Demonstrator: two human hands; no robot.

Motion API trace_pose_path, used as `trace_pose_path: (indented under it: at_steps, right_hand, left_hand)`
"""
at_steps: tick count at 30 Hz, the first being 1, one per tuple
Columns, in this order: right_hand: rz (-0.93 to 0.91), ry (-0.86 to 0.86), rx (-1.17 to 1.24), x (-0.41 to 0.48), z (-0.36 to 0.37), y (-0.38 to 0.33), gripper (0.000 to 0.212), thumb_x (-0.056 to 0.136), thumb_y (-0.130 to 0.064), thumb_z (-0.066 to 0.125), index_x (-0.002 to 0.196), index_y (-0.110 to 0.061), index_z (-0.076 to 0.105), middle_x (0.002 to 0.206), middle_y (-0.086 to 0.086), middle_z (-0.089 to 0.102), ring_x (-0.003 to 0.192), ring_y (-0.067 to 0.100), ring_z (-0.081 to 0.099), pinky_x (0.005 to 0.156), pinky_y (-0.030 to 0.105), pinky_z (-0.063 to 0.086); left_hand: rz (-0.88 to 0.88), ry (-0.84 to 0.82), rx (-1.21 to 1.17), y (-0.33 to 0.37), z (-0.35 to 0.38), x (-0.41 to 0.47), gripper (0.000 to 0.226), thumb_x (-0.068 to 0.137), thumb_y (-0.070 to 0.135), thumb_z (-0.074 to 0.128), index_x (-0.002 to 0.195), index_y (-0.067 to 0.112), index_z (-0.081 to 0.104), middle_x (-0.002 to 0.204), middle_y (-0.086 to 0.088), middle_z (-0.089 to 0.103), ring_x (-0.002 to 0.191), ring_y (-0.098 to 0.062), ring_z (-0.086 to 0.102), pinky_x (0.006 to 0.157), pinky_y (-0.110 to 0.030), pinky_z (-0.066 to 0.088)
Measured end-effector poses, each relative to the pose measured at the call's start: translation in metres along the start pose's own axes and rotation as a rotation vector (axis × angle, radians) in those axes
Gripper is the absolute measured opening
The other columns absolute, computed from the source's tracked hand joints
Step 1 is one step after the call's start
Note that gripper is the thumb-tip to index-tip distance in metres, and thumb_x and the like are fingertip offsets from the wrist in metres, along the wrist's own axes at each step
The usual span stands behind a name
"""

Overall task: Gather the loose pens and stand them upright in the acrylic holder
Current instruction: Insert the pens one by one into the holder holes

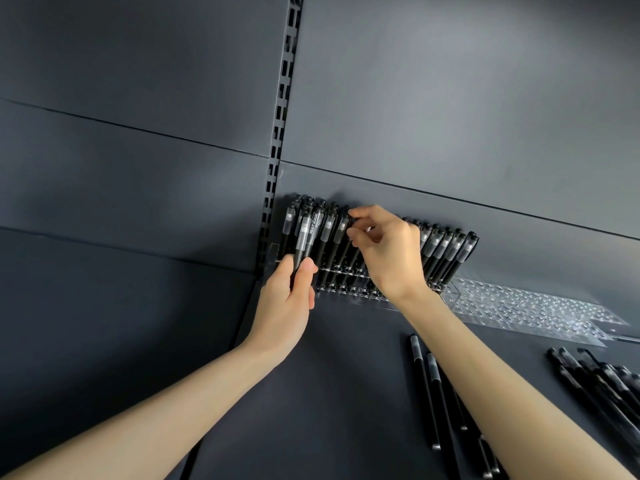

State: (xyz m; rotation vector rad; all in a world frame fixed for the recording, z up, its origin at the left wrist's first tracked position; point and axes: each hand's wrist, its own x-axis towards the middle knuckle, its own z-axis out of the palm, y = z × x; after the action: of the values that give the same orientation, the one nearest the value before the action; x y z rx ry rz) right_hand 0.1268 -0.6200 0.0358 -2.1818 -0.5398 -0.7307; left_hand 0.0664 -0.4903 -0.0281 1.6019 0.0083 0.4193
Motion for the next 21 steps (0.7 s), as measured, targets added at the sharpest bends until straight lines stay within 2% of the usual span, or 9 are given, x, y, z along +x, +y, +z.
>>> trace_pose_path:
  at_steps: [3, 5, 7, 10, 13, 17, 21]
  right_hand:
    - [0.059, 0.025, 0.162, -0.008, -0.007, -0.001, 0.012, 0.089, -0.015, 0.064, 0.1, -0.02, 0.064, 0.082, -0.005, 0.067, 0.07, 0.014, 0.063, 0.066, 0.021, 0.052]
    - [0.123, -0.039, 0.372, -0.013, -0.011, -0.003, 0.008, 0.089, -0.016, 0.064, 0.097, -0.017, 0.064, 0.079, -0.003, 0.069, 0.071, 0.016, 0.066, 0.07, 0.025, 0.056]
    - [0.156, -0.134, 0.545, -0.017, -0.013, -0.005, 0.014, 0.087, -0.015, 0.066, 0.1, -0.013, 0.063, 0.076, -0.002, 0.07, 0.073, 0.017, 0.068, 0.074, 0.03, 0.057]
    - [0.15, -0.179, 0.584, -0.019, -0.014, -0.004, 0.02, 0.082, -0.01, 0.07, 0.101, -0.013, 0.062, 0.069, -0.006, 0.069, 0.068, 0.011, 0.066, 0.076, 0.029, 0.057]
    - [0.157, -0.201, 0.621, -0.019, -0.017, -0.003, 0.023, 0.083, -0.005, 0.068, 0.102, -0.016, 0.063, 0.068, -0.007, 0.069, 0.066, 0.01, 0.067, 0.072, 0.025, 0.057]
    - [0.175, -0.199, 0.664, -0.017, -0.016, -0.002, 0.028, 0.087, 0.002, 0.06, 0.11, -0.014, 0.062, 0.066, -0.009, 0.067, 0.067, 0.008, 0.066, 0.071, 0.022, 0.057]
    - [0.19, -0.203, 0.676, -0.017, -0.016, -0.002, 0.033, 0.086, 0.004, 0.061, 0.113, -0.014, 0.061, 0.068, -0.006, 0.067, 0.068, 0.01, 0.067, 0.07, 0.023, 0.057]
  left_hand:
    - [-0.021, -0.04, -0.012, 0.002, 0.001, -0.002, 0.03, 0.1, 0.038, 0.038, 0.099, 0.012, 0.053, 0.053, 0.007, 0.043, 0.042, -0.003, 0.035, 0.049, -0.019, 0.029]
    - [-0.048, -0.09, -0.055, 0.005, 0.003, -0.005, 0.028, 0.1, 0.035, 0.039, 0.094, 0.013, 0.056, 0.054, 0.003, 0.043, 0.042, -0.006, 0.032, 0.044, -0.018, 0.027]
    - [-0.082, -0.168, -0.108, 0.008, 0.005, -0.009, 0.026, 0.099, 0.031, 0.042, 0.093, 0.01, 0.056, 0.057, -0.004, 0.042, 0.041, -0.006, 0.03, 0.04, -0.015, 0.025]
    - [-0.087, -0.259, -0.122, 0.01, 0.008, -0.015, 0.028, 0.098, 0.029, 0.046, 0.097, 0.002, 0.051, 0.059, -0.005, 0.041, 0.041, -0.008, 0.026, 0.04, -0.019, 0.021]
    - [-0.076, -0.254, -0.126, 0.01, 0.01, -0.015, 0.032, 0.097, 0.031, 0.049, 0.097, -0.001, 0.046, 0.058, -0.004, 0.041, 0.041, -0.009, 0.026, 0.039, -0.021, 0.021]
    - [-0.052, -0.222, -0.129, 0.011, 0.008, -0.013, 0.027, 0.097, 0.032, 0.047, 0.097, 0.007, 0.057, 0.06, -0.006, 0.048, 0.041, -0.012, 0.032, 0.039, -0.023, 0.024]
    - [-0.022, -0.204, -0.084, 0.01, 0.006, -0.011, 0.025, 0.097, 0.03, 0.048, 0.083, 0.01, 0.052, 0.059, -0.007, 0.045, 0.042, -0.008, 0.033, 0.039, -0.017, 0.027]
